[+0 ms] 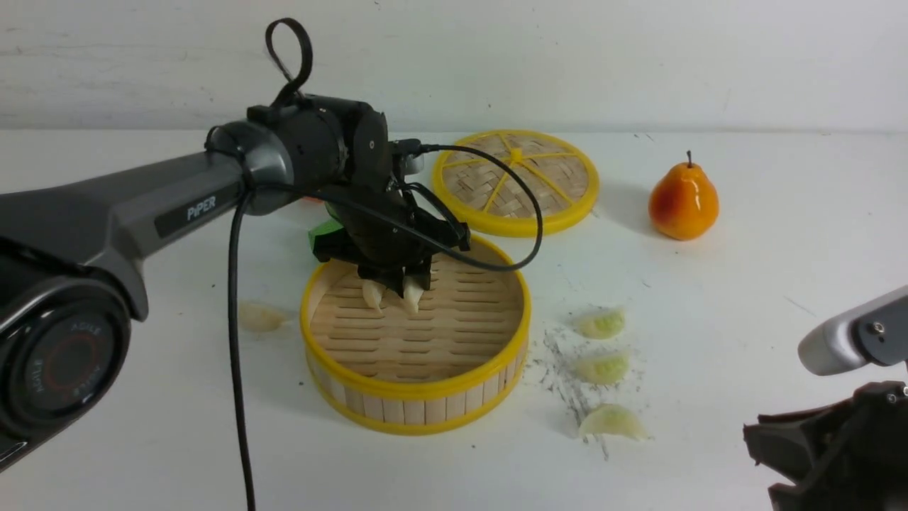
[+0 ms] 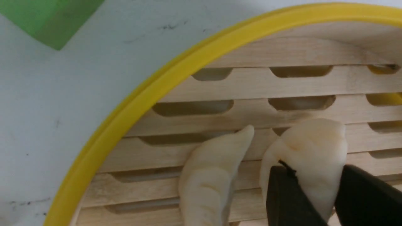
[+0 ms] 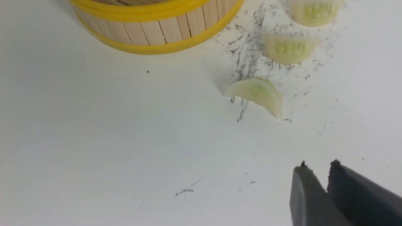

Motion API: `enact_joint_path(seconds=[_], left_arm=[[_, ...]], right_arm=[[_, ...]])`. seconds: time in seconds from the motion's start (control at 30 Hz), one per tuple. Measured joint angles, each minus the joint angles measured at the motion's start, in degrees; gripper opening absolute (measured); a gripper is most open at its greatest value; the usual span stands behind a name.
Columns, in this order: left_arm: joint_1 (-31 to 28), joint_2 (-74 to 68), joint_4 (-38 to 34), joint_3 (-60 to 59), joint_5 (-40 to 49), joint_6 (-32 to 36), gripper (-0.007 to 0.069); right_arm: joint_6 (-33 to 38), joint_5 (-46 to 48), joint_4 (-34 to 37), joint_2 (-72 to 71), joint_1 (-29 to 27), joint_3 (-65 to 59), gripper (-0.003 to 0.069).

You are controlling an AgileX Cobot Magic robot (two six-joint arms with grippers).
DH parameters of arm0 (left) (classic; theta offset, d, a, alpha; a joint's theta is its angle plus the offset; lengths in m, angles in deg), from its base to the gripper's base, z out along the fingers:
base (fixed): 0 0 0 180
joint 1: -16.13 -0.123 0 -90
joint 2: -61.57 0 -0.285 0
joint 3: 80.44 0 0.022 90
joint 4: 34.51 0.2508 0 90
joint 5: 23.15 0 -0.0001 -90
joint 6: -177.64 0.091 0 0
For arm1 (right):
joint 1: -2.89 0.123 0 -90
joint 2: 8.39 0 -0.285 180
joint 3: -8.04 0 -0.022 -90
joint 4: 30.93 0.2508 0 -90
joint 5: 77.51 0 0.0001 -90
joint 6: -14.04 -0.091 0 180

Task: Put the dumplings into the steamer on the white table.
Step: 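Place the dumpling into the bamboo steamer basket with the left gripper, then reach for and grasp a dumpling on the table with the left gripper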

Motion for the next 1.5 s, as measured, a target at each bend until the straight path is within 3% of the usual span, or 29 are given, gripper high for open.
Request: enact_joint_path(seconds=[0.23, 0.47, 0.57, 0.7, 0.8, 0.97, 1.23, 1.5], left_arm=[[0.0, 1.1, 0.6, 3.1, 4.5, -0.1, 0.0343], [-1.1, 10.4, 11.7, 7.2, 11.9, -1.0, 0.0353], [-4.8, 13.7, 14.9, 7.4, 15.2, -3.2, 0.0353], [-12.5, 14.5, 10.6, 1.8, 16.8, -4.4, 0.0353], [-15.8, 13.8, 6.9, -6.2, 13.7, -6.1, 0.0353], [-17.0, 13.4, 5.4, -16.9, 3.5, -14.8, 0.0353], [-17.0, 11.1, 4.4, -18.9, -3.1, -22.3, 0.0355], [-17.0, 7.9, 4.4, -19.0, -6.7, -23.6, 0.0353]], right_arm=[[0.0, 0.0, 0.0, 0.0, 0.0, 0.0, 0.0113], [0.0, 0.0, 0.0, 0.0, 0.0, 0.0, 0.0114], [0.0, 0.1, 0.0, 0.0, 0.0, 0.0, 0.0114], [-0.1, 0.1, 0.0, 0.0, 0.0, 0.1, 0.0116], [-0.1, 0.1, 0.0, 0.0, 0.0, 0.1, 0.0116], [-0.1, 0.1, 0.0, 0.0, 0.0, 0.1, 0.0116], [-0.1, 0.1, 0.0, 0.0, 0.0, 0.1, 0.0116], [-0.1, 0.1, 0.0, 0.0, 0.0, 0.1, 0.0116]])
